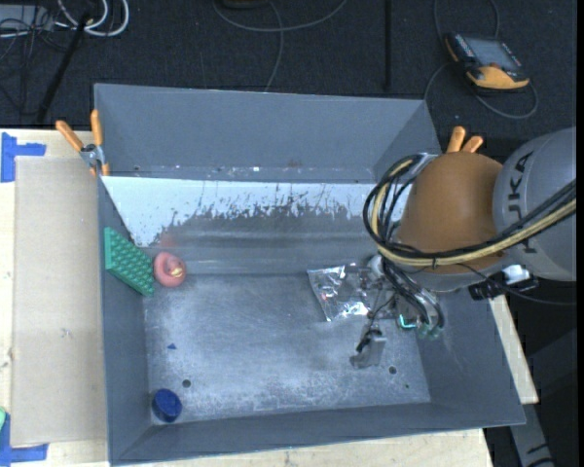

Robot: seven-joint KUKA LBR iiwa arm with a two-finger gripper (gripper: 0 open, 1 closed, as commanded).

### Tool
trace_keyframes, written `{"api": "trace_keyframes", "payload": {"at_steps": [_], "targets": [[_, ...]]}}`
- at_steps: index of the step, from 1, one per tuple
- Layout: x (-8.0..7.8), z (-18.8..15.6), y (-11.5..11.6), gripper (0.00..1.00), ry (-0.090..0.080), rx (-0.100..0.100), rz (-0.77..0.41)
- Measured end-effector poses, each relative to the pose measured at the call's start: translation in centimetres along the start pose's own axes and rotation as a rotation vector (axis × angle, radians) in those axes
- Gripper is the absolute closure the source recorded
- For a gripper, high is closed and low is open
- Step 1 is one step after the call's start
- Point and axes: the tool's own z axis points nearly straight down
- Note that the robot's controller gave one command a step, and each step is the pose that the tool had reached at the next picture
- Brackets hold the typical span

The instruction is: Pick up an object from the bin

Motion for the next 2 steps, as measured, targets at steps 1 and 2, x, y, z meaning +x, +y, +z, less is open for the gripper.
{"api": "trace_keyframes", "payload": {"at_steps": [1,2], "targets": [[-7.3,7.9,-4.4,0.0,-0.009,0.002,-0.063],[-7.8,4.2,-5.3,0.0,-0.013,0.002,-0.13]]}}
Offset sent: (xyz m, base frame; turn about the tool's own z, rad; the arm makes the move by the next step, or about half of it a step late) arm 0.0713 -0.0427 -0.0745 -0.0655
